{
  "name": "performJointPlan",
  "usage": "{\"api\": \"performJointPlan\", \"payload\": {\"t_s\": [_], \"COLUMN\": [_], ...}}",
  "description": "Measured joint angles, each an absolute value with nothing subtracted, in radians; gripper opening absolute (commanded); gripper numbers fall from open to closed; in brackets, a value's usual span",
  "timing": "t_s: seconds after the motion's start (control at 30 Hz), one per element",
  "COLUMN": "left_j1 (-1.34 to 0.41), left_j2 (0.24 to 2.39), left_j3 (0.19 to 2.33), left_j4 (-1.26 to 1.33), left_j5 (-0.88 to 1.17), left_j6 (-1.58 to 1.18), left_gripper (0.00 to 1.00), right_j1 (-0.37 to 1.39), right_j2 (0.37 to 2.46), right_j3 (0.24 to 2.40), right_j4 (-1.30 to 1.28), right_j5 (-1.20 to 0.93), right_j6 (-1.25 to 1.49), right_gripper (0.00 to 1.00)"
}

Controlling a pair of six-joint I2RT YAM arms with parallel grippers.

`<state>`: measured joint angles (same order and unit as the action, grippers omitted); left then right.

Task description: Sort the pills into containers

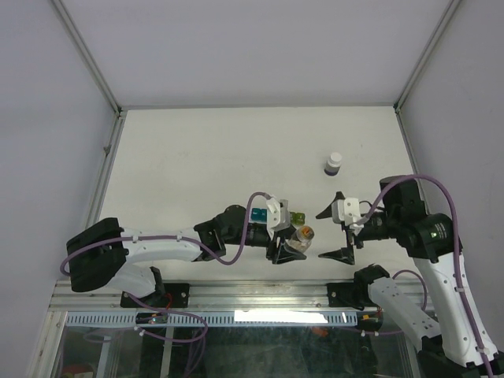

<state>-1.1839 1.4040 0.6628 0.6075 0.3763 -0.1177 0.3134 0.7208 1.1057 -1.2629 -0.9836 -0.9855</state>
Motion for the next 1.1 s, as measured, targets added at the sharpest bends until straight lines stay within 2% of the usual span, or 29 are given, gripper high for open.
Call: {"api": "performJointPlan", "payload": {"t_s": [0.17,0.37,0.7,0.93,1.1], "left_j1": [-1.184,-1.184,-1.184,-1.184,-1.184], "left_j2": [1.388,1.426,1.487,1.487,1.487], "left_j3": [0.660,0.697,0.744,0.747,0.748], "left_j4": [0.599,0.546,0.537,0.537,0.537], "left_j5": [0.506,0.587,0.629,0.635,0.635], "left_j6": [-0.086,-0.066,-0.062,-0.062,-0.062], "left_gripper": [0.00,0.00,0.00,0.00,0.00], "right_j1": [0.314,0.319,0.396,0.401,0.402], "right_j2": [0.716,0.794,0.786,0.763,0.763], "right_j3": [1.100,1.098,1.029,1.015,1.015], "right_j4": [-1.374,-1.430,-1.377,-1.331,-1.312], "right_j5": [-1.086,-1.159,-1.143,-1.120,-1.113], "right_j6": [-1.169,-1.253,-1.194,-1.140,-1.114], "right_gripper": [0.90,0.84,0.70,0.55,0.51]}}
